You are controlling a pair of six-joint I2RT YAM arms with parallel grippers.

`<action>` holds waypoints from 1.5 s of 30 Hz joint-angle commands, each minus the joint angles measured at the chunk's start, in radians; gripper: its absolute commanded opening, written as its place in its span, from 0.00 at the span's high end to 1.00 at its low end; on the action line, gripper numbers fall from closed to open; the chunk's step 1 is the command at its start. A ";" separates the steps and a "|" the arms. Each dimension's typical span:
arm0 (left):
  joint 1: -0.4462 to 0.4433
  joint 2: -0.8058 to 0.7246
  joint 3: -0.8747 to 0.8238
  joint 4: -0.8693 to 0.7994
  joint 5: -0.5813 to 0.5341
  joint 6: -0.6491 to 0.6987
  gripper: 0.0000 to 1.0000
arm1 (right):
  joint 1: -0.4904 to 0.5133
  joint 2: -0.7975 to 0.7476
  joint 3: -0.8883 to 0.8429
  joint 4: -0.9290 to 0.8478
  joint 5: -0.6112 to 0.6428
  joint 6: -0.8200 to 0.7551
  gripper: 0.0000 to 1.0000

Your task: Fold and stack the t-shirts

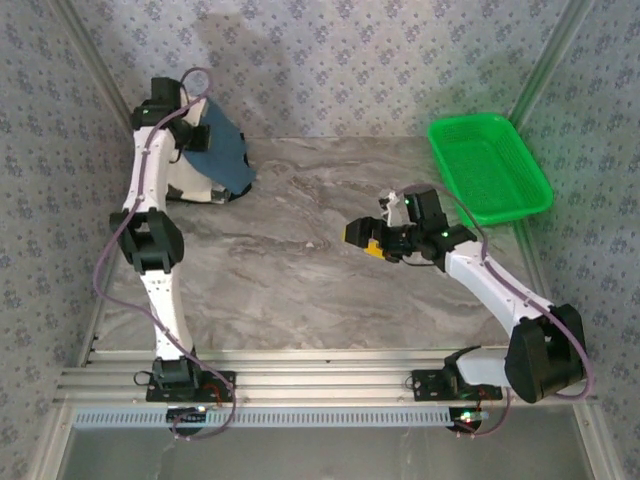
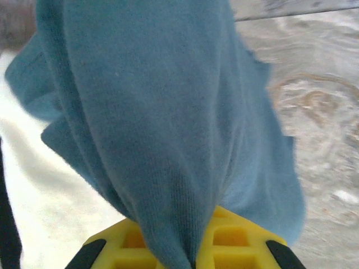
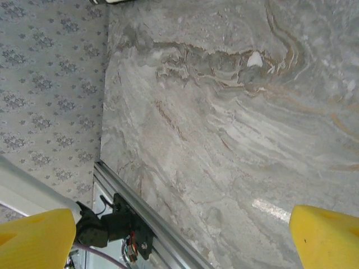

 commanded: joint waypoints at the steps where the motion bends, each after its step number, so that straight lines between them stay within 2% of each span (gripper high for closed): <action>1: 0.097 0.074 0.037 0.040 0.121 -0.077 0.78 | 0.027 -0.007 0.004 -0.058 0.033 0.049 0.00; 2: 0.120 0.097 0.047 0.055 0.143 -0.113 0.61 | 0.033 -0.010 0.003 -0.062 0.034 0.059 0.00; 4: 0.160 0.124 0.066 0.075 0.173 -0.169 0.39 | 0.047 -0.015 0.006 -0.073 0.038 0.071 0.00; 5: 0.175 0.127 0.075 0.078 0.171 -0.191 0.23 | 0.054 -0.017 0.012 -0.084 0.043 0.074 0.00; 6: 0.186 0.121 0.080 0.078 0.164 -0.206 0.15 | 0.062 -0.020 0.018 -0.091 0.048 0.076 0.00; 7: 0.197 0.109 0.084 0.078 0.135 -0.223 0.12 | 0.067 -0.024 0.026 -0.103 0.056 0.074 0.00; 9: 0.222 0.067 0.087 0.079 0.146 -0.252 0.07 | 0.069 -0.036 0.038 -0.130 0.058 0.061 0.00; 10: 0.234 0.034 0.084 0.084 0.155 -0.267 0.01 | 0.069 -0.046 0.045 -0.158 0.064 0.045 0.00; 12: 0.260 -0.042 0.062 0.105 0.168 -0.307 0.00 | 0.056 -0.066 0.053 -0.203 0.071 0.016 0.00; 16: 0.285 -0.243 -0.071 0.170 0.266 -0.378 0.00 | -0.020 -0.120 0.065 -0.259 0.099 -0.064 0.00; 18: 0.283 -0.379 -0.213 0.237 0.321 -0.411 0.00 | -0.074 -0.147 0.077 -0.305 0.133 -0.120 0.00; 20: 0.281 -0.561 -0.436 0.357 0.336 -0.454 0.00 | -0.142 -0.173 0.088 -0.338 0.193 -0.181 0.00; 22: 0.271 -0.754 -0.687 0.462 0.292 -0.469 0.00 | -0.205 -0.200 0.088 -0.354 0.281 -0.234 0.00; 24: 0.258 -0.944 -0.895 0.495 0.239 -0.482 0.00 | -0.265 -0.238 0.057 -0.325 0.370 -0.284 0.00; 27: 0.237 -1.195 -1.199 0.499 0.133 -0.475 0.00 | -0.352 -0.289 -0.069 -0.188 0.538 -0.342 0.00; 29: 0.238 -1.321 -1.402 0.519 0.053 -0.471 0.00 | -0.414 -0.314 -0.183 -0.061 0.603 -0.379 0.00; 32: 0.238 -1.389 -1.626 0.583 -0.005 -0.440 0.01 | -0.452 -0.345 -0.389 0.205 0.663 -0.487 0.00; 35: 0.229 -1.385 -1.843 0.794 -0.004 -0.460 0.00 | -0.473 -0.339 -0.503 0.382 0.700 -0.494 0.00; 39: 0.201 -1.343 -1.938 1.099 -0.079 -0.479 0.00 | -0.474 -0.352 -0.644 0.645 0.710 -0.525 0.00; 42: 0.130 -1.288 -2.051 1.411 -0.181 -0.459 0.01 | -0.477 -0.286 -0.690 0.810 0.719 -0.562 0.00; 45: 0.052 -1.194 -2.092 1.537 -0.273 -0.408 0.00 | -0.489 -0.162 -0.692 0.977 0.677 -0.595 0.00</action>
